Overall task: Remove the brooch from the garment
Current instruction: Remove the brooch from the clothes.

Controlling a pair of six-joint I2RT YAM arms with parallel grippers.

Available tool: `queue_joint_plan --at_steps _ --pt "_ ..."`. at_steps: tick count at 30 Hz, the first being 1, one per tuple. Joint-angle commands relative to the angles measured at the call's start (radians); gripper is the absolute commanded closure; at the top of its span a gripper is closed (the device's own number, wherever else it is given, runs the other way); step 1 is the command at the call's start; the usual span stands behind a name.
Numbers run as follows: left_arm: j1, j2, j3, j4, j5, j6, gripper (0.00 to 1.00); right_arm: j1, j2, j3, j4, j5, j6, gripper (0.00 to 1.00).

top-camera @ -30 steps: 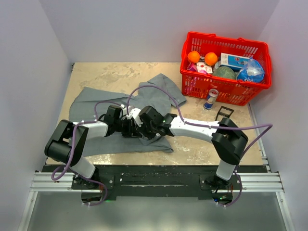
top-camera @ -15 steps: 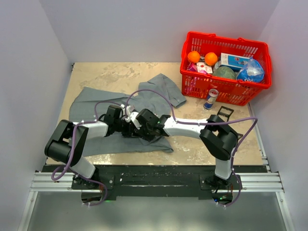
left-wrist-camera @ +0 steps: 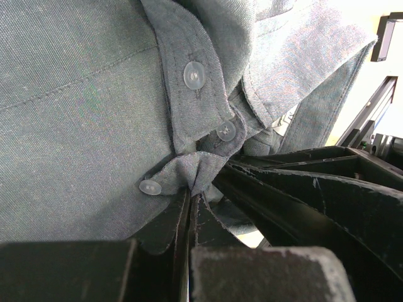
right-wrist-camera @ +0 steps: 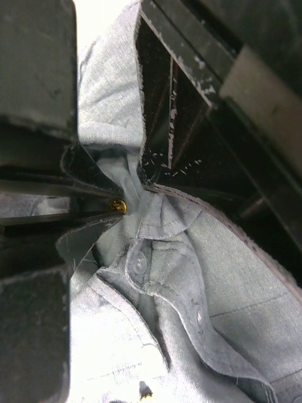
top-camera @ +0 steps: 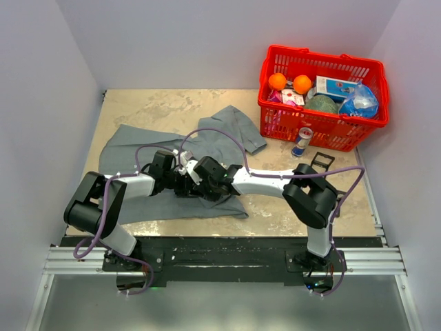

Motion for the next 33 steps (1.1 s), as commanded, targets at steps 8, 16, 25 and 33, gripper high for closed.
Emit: queue_joint_plan --at_steps 8,16,25,33 --pt "0.012 -0.008 0.02 0.014 0.003 0.014 1.0 0.004 -0.028 0.054 -0.02 0.014 -0.016 1.0" --pt "0.012 -0.011 0.019 0.014 0.004 0.016 1.0 -0.001 -0.135 0.075 -0.075 -0.026 -0.031 1.0" --pt "0.012 -0.017 0.016 0.028 0.015 0.012 1.0 -0.001 -0.166 0.069 -0.078 -0.068 -0.039 1.0" --pt "0.012 -0.06 0.002 0.072 0.039 0.002 1.0 -0.005 -0.192 0.067 -0.087 -0.053 -0.065 1.0"
